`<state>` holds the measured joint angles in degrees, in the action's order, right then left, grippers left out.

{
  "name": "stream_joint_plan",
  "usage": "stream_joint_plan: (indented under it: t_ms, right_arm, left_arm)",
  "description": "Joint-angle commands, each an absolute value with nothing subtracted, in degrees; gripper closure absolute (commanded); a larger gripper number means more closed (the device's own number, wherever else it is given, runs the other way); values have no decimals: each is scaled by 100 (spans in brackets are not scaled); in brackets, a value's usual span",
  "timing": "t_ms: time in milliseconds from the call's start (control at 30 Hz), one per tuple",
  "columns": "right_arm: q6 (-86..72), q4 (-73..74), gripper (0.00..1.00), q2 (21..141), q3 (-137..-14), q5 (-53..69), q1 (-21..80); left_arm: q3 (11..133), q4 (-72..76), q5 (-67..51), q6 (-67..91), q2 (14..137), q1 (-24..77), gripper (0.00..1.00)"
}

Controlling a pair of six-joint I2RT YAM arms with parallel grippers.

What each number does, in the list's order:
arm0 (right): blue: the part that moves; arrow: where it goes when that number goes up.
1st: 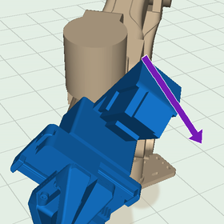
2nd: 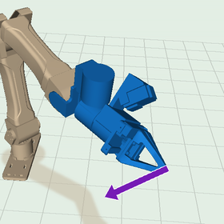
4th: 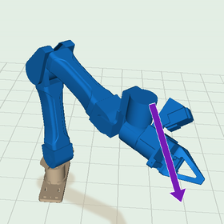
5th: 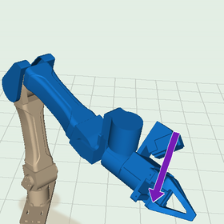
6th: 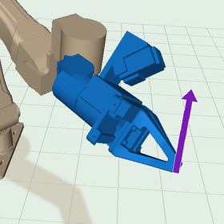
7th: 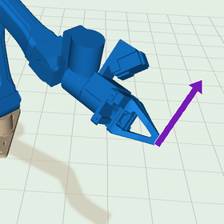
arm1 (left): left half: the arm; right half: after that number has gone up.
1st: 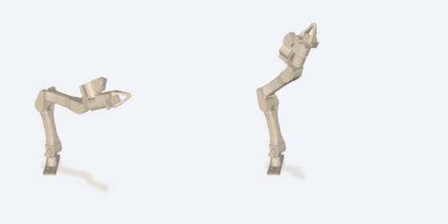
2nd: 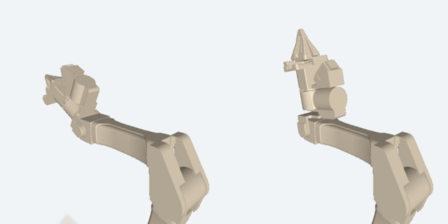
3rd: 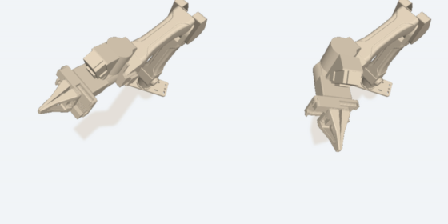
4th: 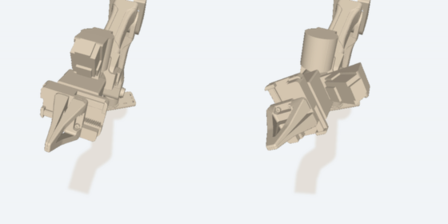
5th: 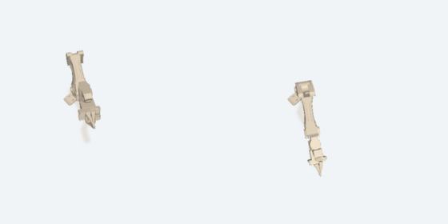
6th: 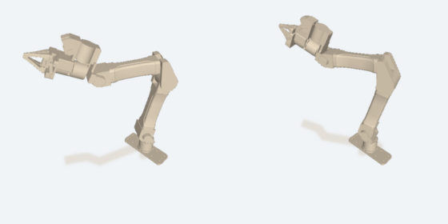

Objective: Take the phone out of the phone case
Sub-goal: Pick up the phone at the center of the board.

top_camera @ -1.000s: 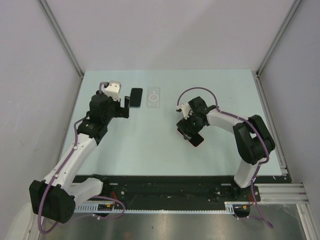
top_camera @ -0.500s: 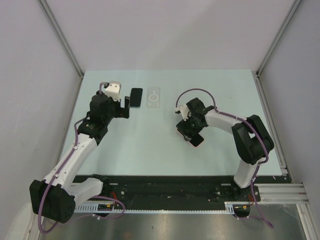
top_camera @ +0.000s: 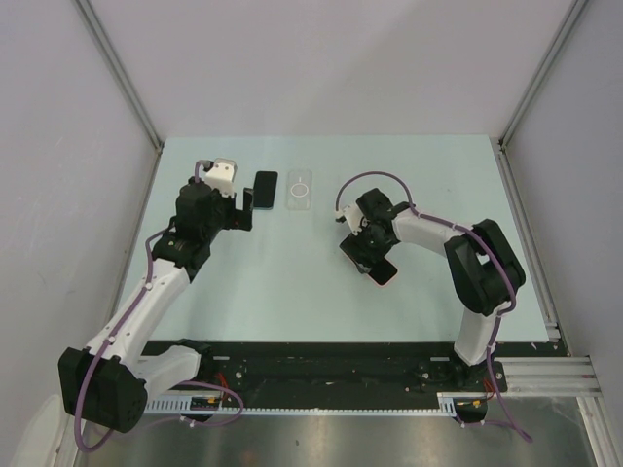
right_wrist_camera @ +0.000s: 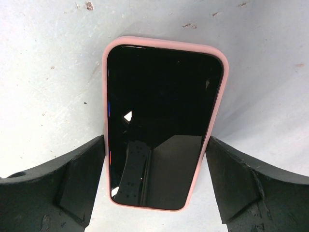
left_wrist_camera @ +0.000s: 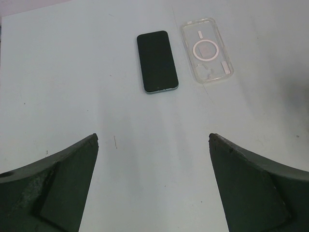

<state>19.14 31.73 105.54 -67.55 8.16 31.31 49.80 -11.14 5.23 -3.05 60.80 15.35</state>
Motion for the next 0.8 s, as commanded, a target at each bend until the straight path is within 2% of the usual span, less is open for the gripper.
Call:
stream_joint_plan:
  t_ms: [0,33,167,267,367,500,767]
  right_arm:
    - [1934,3770,14,11021,-6566,993,3182]
    - [1934,3771,15,11013,-6574,1028,3190]
    - [1960,3788,31,11013,-6574,1125,3208]
    - [2030,3744,50,10969,-6566,1178,3208]
    - [2092,3604,63,10802,-6566,1195,3199]
    - [2311,3349,71,10477,-6565,1143,3208]
    - [2469,3138,75,9845,-6504,1353,3217]
  left_arm:
    - [4992,-888,404,-448,6003,1485,0]
    - [5010,-888,396,-466,5986,1494,0]
    - [5045,-888,378,-457,5985,1485,0]
    - [5045,-888,264,-475,6003,1485,0]
    - [5080,-896,45,-448,6064,1494,0]
    - [5089,-888,-640,-352,6266,1485,0]
    - [5326,-940,-1476,-247,6785,1494,0]
